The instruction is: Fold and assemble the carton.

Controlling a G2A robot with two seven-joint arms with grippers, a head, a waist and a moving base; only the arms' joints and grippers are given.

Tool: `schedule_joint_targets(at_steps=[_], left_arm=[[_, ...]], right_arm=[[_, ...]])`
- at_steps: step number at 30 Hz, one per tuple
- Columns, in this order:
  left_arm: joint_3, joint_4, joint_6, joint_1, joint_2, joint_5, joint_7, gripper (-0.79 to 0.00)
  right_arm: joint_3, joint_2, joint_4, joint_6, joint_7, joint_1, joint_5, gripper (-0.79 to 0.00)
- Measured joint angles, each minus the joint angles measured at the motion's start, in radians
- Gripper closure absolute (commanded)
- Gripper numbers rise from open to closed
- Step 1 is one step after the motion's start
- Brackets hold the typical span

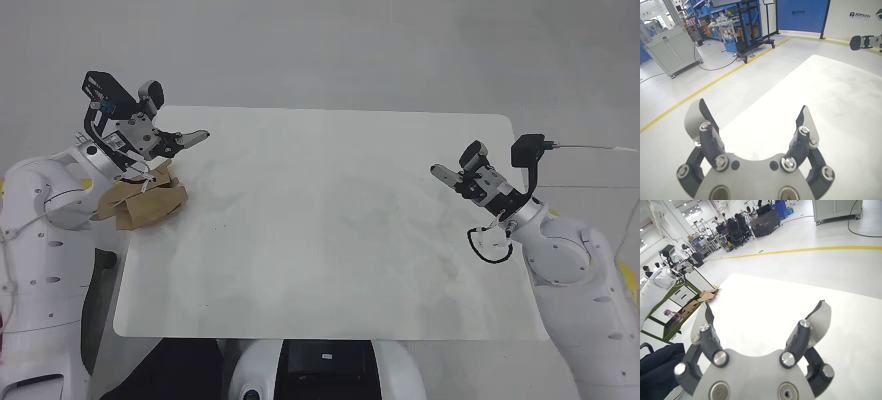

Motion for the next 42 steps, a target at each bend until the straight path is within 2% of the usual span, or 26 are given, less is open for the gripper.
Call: schedule_joint_targets(at_steps=[13,18,20,23,35,42], left_arm=[[-0.001,0.001,0.002,0.001,0.000,-0.001,0.000,-0.785],[-0.021,-0.044,0.144,0.042,0.003,0.060,-0.023,-0.785],[-0.029,-0.046,0.163,0.051,0.005,0.029,-0.041,-0.785],[-0.048,-0.026,0.166,0.058,0.008,-0.081,-0.106,-0.785],[-0.155,0.114,0.138,0.000,0.051,-0.672,-0.580,-0.785],[-0.210,0.190,0.150,-0.037,0.082,-0.792,-0.699,-0.785]], right_arm=[[0.000,0.000,0.000,0.000,0.000,0.000,0.000,-0.785],[0.000,0.000,0.000,0.000,0.000,0.000,0.000,-0.785],[0.000,0.000,0.000,0.000,0.000,0.000,0.000,-0.785],[0.000,0.000,0.000,0.000,0.000,0.000,0.000,-0.785],[0.000,0.000,0.000,0.000,0.000,0.000,0.000,-0.785],[0.000,0.000,0.000,0.000,0.000,0.000,0.000,-0.785]])
